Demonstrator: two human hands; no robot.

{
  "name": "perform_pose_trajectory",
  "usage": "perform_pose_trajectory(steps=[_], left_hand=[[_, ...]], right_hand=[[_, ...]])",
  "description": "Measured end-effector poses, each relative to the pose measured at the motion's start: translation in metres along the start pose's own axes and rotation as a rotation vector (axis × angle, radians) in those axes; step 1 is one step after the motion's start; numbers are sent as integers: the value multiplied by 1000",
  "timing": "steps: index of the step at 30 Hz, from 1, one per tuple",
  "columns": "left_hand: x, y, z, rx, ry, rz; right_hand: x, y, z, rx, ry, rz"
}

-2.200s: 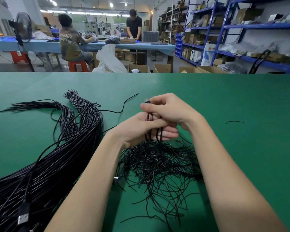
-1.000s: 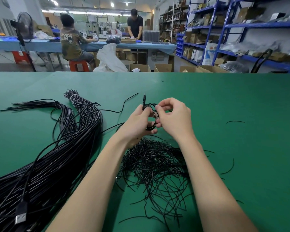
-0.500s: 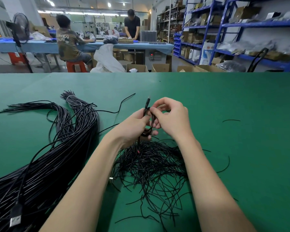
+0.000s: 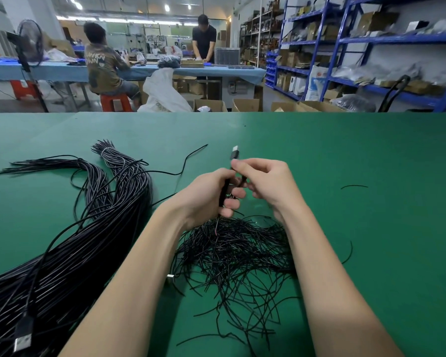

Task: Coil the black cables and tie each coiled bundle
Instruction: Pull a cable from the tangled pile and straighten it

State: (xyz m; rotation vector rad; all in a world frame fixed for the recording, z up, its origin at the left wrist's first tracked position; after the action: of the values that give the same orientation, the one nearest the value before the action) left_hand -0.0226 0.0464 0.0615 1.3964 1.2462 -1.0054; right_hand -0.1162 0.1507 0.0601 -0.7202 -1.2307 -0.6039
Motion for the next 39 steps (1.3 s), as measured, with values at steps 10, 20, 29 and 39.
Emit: perform_pose_trajectory(steps=[10,20,29,39], left_hand=[[-1,4,6,-12,28,-74],[6,2,0,-48,-37,-98],[1,-5,-9,-35,114,41],[4,-5,1,-243,134,-82]], right_hand=[[7,-1,-1,-187,166,254],[4,-2,-4,25,134,56],[-1,-1,-4,-60,-26,-54],[-9,-1,-1,-57,-268,-148]])
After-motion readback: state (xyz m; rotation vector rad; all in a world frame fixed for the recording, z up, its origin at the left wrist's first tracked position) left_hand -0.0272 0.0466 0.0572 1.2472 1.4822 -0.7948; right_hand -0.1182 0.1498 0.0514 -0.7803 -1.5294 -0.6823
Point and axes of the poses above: each hand's wrist, its own y-axis away from the middle knuckle, its own z-axis out of the back of the hand, x = y × z, the point moved 1 cm from there along -y, towards the middle knuckle, and after that the axes turned 7 degrees about x, right-handed, at the moved point
